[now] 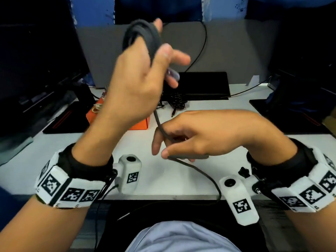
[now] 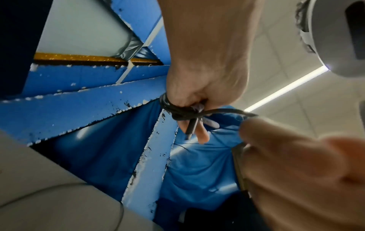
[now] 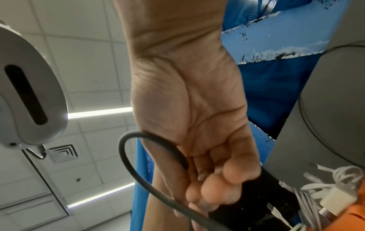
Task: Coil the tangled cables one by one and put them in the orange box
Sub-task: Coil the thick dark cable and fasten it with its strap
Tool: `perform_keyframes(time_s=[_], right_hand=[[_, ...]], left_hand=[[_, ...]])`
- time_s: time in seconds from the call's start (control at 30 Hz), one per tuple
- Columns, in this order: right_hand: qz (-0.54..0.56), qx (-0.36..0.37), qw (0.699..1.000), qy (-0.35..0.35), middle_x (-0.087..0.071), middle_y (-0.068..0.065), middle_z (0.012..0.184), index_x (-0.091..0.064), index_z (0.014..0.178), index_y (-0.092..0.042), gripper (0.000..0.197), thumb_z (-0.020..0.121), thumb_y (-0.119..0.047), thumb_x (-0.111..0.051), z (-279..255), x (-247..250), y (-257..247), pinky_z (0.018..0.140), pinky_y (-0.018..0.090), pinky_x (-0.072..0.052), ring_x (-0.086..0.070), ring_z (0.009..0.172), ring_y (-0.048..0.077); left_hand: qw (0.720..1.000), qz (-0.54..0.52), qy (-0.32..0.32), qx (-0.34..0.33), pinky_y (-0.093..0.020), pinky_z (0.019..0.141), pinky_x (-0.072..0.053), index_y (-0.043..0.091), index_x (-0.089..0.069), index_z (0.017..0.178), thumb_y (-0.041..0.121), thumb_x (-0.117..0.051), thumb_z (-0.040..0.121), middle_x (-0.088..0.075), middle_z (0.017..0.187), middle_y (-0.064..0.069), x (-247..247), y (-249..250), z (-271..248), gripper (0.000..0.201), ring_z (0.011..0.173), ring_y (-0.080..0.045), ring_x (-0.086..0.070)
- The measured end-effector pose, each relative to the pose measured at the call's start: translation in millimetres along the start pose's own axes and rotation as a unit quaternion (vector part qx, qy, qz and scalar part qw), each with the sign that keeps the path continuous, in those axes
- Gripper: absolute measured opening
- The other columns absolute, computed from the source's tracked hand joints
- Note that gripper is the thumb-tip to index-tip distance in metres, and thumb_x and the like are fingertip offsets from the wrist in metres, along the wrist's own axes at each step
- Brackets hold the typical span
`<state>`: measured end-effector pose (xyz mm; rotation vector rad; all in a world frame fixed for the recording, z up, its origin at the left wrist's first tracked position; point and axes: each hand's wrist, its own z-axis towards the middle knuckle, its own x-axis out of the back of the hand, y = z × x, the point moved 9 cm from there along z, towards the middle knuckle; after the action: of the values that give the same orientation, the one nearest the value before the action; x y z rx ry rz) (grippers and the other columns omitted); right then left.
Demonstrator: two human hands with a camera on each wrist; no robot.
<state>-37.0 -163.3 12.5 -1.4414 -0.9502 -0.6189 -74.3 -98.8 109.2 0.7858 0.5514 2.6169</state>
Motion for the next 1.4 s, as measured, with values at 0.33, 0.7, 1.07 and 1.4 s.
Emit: perform_keyframes(time_s=[0.33,0.7,1.07,1.4], right_hand=[[0.144,0.131,0.981,0.013,-0.079,0.008,0.090,-0.064,0.102,-0.007,0.014,0.104,-0.008,-0.050,-36.2,38.1,-6.8,0.101,0.043,-0.054,-0.074,0.105,0.028],[0.427,0.108,0.873,0.210,-0.013,-0.006,0.051,-0.066,0.097,-0.013,0.086,0.093,-0.081,-0.013,-46.8,103.9,53.7,0.044,0.025,-0.002,-0.007,0.041,0.010],[0.417,0.081,0.887,0.178,-0.021,-0.007,0.050,-0.054,0.064,-0.027,0.045,0.098,-0.055,-0.046,-44.1,95.9,99.4,0.037,0.015,-0.019,-0.019,0.036,0.005],[-0.012,-0.045,0.846,0.532,-0.063,-0.017,0.123,-0.057,0.134,-0.027,0.039,0.109,-0.050,-0.038,-57.8,123.6,45.8,0.088,0.003,-0.039,-0.057,0.108,-0.010]], left_hand=[[0.918,-0.124,-0.370,0.076,-0.035,0.052,-0.039,0.000,-0.062,0.080,0.028,-0.045,0.106,-0.041,0.056,-0.016,-30.2,-4.6,-31.2,0.042,0.052,-0.024,-0.040],[0.963,-0.102,-0.233,0.085,-0.028,0.043,-0.037,0.011,-0.070,0.079,0.048,-0.069,0.086,-0.043,0.053,-0.015,24.8,-25.3,-9.5,0.037,0.048,-0.025,-0.038],[0.992,-0.003,0.077,0.100,-0.022,0.052,-0.033,0.030,-0.061,0.076,0.067,-0.054,0.095,-0.050,0.053,0.011,95.2,-45.0,11.5,0.042,0.048,-0.005,-0.042],[0.989,0.002,-0.006,0.149,-0.027,0.053,-0.036,0.021,-0.063,0.071,0.040,-0.059,0.101,-0.048,0.050,0.007,33.6,-36.6,3.9,0.036,0.047,-0.011,-0.041]])
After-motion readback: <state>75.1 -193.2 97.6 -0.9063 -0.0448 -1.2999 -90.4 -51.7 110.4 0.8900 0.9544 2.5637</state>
